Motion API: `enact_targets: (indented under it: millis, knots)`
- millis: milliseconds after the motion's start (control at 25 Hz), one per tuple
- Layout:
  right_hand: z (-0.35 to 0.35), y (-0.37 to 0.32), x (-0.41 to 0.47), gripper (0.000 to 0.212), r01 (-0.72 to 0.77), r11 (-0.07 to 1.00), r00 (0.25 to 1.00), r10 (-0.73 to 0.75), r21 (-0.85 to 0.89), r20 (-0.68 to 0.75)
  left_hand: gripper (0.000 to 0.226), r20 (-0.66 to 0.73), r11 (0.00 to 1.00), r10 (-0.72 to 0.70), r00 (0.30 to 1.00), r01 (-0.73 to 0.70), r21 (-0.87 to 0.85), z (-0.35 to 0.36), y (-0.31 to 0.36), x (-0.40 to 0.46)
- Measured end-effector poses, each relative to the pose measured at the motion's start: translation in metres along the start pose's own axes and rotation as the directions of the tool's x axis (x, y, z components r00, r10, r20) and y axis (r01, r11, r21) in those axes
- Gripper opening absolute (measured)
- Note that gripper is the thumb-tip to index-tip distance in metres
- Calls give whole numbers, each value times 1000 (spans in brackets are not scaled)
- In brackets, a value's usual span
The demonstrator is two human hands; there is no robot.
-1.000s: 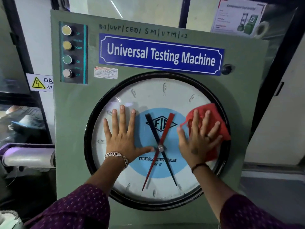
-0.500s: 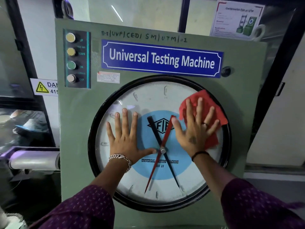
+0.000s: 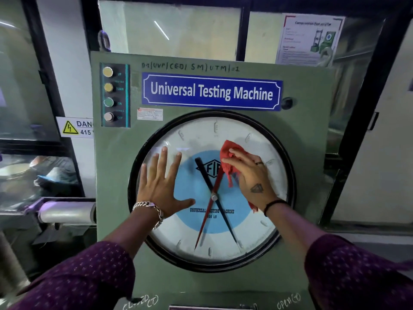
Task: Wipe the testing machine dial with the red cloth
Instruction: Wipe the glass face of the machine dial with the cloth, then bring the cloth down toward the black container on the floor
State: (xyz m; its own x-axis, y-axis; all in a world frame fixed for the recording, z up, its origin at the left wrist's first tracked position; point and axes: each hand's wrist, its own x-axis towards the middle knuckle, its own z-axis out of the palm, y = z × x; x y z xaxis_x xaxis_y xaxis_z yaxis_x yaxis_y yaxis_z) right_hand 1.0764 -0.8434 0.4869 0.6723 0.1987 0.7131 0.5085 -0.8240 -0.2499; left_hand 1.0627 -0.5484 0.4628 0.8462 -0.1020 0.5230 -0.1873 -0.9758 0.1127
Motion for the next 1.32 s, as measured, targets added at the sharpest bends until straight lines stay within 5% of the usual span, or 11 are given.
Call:
enact_targets:
  millis: [240, 680, 1040, 1320]
  knots:
    - [-25, -59, -29, 65, 92, 976, 995, -97, 197, 18, 147, -19, 995, -16, 1000, 18, 96, -79, -4, -73]
    - [12, -229, -89, 61, 283, 845, 924, -368, 453, 109, 151, -45, 926, -271, 962, 273, 260, -181, -60, -238]
    - [97, -400, -148, 78, 250, 750, 826, -495, 613, 269, 148, -90, 822, -507, 857, 513, 247, -216, -170, -393]
    - [173, -512, -236, 83, 160, 741, 717, -541, 652, 439, 146, 50, 745, -652, 757, 626, 233, -207, -244, -527]
